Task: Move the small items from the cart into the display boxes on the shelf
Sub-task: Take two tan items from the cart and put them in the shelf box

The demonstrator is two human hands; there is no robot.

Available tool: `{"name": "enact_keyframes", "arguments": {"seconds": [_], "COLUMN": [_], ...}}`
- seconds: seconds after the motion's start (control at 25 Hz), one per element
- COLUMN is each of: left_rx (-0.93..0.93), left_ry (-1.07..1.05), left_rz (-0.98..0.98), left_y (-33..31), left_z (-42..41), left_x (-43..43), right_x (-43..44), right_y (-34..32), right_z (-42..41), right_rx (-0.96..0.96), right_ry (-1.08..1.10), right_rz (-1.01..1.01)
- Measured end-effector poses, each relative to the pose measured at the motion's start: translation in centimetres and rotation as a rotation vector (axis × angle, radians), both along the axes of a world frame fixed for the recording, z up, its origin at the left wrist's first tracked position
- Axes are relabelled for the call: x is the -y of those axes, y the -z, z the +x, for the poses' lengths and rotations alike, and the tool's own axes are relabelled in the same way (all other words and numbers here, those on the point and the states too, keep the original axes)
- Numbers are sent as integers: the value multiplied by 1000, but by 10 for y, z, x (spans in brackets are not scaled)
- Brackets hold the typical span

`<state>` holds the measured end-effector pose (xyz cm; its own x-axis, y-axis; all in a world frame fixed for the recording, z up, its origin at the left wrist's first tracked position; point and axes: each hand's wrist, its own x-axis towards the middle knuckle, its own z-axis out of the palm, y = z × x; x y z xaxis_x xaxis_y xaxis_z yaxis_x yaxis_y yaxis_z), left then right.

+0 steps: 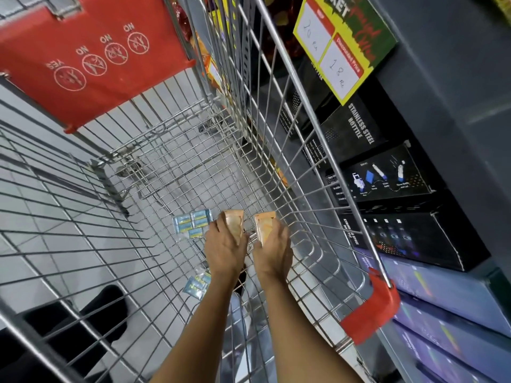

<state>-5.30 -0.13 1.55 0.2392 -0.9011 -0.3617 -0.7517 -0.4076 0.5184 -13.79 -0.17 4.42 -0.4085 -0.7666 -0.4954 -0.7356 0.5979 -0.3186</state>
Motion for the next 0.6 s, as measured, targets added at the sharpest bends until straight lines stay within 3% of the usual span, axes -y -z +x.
{"name": "enact_keyframes", "arguments": {"seconds": [0.12, 0.36, 0.6], "left_rx": [-7, -50, -155], "left_ry": [1, -48, -168], "left_rz": [36, 35, -170], "left_y": [4, 3, -36], "left_z": [4, 10, 17], "left_x": [1, -7, 6], "right_x": [-4, -6, 8], "right_y": [5, 1, -36], "right_z": [5, 0, 2], "right_rx": [-44, -45, -18], "right_ry": [-84, -38, -92], "right_rz": [-9, 17, -120]}}
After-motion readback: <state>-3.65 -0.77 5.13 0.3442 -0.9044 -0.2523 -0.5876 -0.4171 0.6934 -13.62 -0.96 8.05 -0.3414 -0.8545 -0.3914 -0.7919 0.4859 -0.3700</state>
